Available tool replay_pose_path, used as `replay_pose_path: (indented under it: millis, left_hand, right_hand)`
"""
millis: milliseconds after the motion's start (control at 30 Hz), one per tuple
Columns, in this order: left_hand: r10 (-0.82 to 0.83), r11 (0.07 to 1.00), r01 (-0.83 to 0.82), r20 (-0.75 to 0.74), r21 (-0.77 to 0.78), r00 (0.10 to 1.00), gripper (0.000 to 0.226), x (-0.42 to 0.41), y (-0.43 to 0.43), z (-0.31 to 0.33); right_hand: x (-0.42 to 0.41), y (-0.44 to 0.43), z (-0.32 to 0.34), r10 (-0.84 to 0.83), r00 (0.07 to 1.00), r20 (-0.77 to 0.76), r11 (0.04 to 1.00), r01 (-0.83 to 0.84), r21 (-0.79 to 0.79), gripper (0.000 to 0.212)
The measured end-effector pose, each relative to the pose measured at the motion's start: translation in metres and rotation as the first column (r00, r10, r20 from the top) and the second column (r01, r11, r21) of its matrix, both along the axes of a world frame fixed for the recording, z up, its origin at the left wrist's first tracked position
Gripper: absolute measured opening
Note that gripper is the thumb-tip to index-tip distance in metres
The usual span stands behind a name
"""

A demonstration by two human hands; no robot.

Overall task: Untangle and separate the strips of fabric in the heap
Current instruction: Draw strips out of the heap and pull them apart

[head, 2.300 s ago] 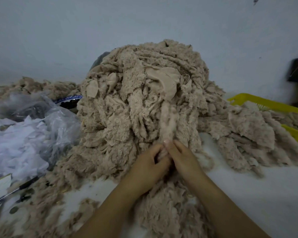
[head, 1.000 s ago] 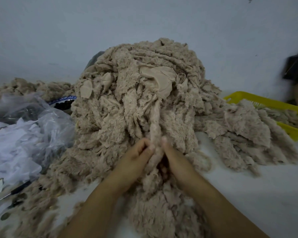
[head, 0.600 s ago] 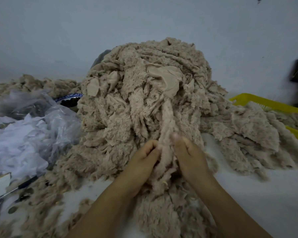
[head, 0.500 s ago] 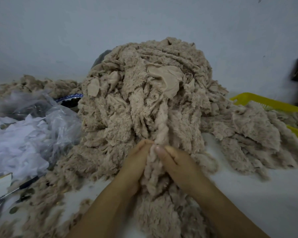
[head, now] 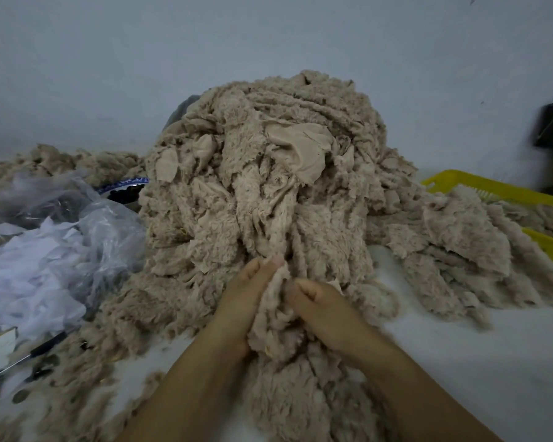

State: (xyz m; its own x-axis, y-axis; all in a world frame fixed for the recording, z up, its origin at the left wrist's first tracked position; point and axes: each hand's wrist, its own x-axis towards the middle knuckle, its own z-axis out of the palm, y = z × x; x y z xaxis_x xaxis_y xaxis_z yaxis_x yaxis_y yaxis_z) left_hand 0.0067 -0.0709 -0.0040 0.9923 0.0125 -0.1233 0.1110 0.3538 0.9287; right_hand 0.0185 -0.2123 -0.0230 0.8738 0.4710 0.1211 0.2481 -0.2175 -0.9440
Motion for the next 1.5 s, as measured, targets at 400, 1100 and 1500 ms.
replay_pose_path:
  millis: [400,1100,1500]
  left_hand:
    - [-0.313,0.705,0.004,0.305,0.71,0.899,0.037,-0.009,-0.013,-0.017]
    - [0.194,0.366,-0.483,0.443,0.795,0.875,0.027,0.01,0.028,-0.006]
    - [0.081,0.982,-0.075,0.031,-0.172,0.996,0.031,0.002,0.008,0.003]
  right_hand:
    - [0.017,-0.005,0.001,-0.178,0.868,-0.463,0.796,0.403,0.451,0.019]
    - [0.018,-0.033,0.033,0.181,0.724,-0.665,0.269,0.614,0.742,0.022]
    - [0.006,-0.015,0.016,-0.463,0.859,0.22,0.885,0.433,0.173,0.017]
